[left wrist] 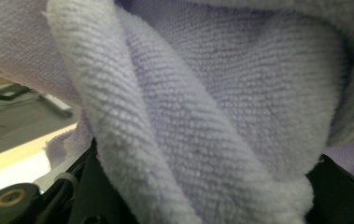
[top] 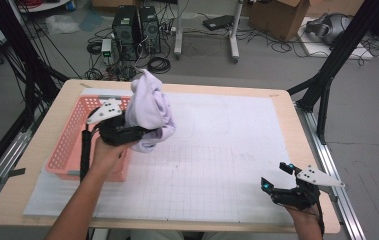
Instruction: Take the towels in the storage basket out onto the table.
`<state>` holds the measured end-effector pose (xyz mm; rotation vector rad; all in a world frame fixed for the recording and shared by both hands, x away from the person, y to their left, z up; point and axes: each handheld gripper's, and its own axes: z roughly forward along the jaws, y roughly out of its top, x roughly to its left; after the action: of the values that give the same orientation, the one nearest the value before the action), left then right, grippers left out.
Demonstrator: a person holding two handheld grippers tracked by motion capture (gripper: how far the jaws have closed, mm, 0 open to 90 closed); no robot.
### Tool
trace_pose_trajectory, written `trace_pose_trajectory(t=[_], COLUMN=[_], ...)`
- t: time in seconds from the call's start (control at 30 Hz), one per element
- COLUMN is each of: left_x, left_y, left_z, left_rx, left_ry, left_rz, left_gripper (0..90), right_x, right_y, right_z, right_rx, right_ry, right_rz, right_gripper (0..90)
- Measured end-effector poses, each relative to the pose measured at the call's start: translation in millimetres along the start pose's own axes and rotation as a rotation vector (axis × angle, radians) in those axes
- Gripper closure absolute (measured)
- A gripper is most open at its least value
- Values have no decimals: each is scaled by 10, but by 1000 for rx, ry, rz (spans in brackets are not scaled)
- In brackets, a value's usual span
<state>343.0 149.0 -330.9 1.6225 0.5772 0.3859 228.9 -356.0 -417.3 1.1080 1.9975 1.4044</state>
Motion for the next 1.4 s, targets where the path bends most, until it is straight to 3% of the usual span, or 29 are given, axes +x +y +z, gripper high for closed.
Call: trace_pose_trajectory(t=[0.03,0.13,0.17,0.23,0.27,0.33,0.4,0.43,0.53,0.8,0.87,0.9,0.97,1.0,1.07,1.27,1.4], left_x=[-48,-119,-119,-168,-214,-235,-268,-268,-273,-237,-267,-296,-310,-322,-334,-331,-313], left_y=[-37,-114,-114,-173,-233,-263,-357,-357,-470,-654,-698,-739,-749,-727,-664,-488,-388], left_z=[155,395,395,549,702,784,1032,1032,1297,1660,1738,1791,1806,1796,1737,1529,1231], left_rx=[15,42,42,57,80,89,129,129,175,240,254,271,275,276,277,287,214], left_ry=[-14,-36,-36,-51,-63,-63,-51,-51,-20,-15,-5,12,27,39,41,80,97], left_rz=[-3,-10,-10,-18,-31,-40,-57,-57,-78,-112,-113,-122,-126,-149,-142,-127,-118], left_gripper=[525,524,524,523,523,520,514,513,511,505,478,412,289,243,186,202,195], right_x=[3,-7,-13,-25,-32,-35,-36,-36,-50,-79,-81,-85,-89,-88,-96,-90,-67], right_y=[0,-5,-10,-13,-14,-9,-7,-7,-13,-31,-32,-37,-38,-39,-40,-30,-19], right_z=[-4,-16,-18,-20,-19,-20,-21,-21,-22,-32,-38,-39,-43,-45,-42,-17,-20], right_rx=[-4,-5,-2,-1,-3,-3,-2,-2,-4,-5,-2,-2,0,1,-1,0,2], right_ry=[0,0,-1,-1,-1,-2,-1,-1,-4,-8,-10,-14,-14,-14,-15,-13,-10], right_rz=[1,-7,2,7,4,3,2,2,4,9,21,21,20,26,25,22,10], right_gripper=[83,82,82,82,83,82,82,82,82,82,82,82,82,82,82,82,82])
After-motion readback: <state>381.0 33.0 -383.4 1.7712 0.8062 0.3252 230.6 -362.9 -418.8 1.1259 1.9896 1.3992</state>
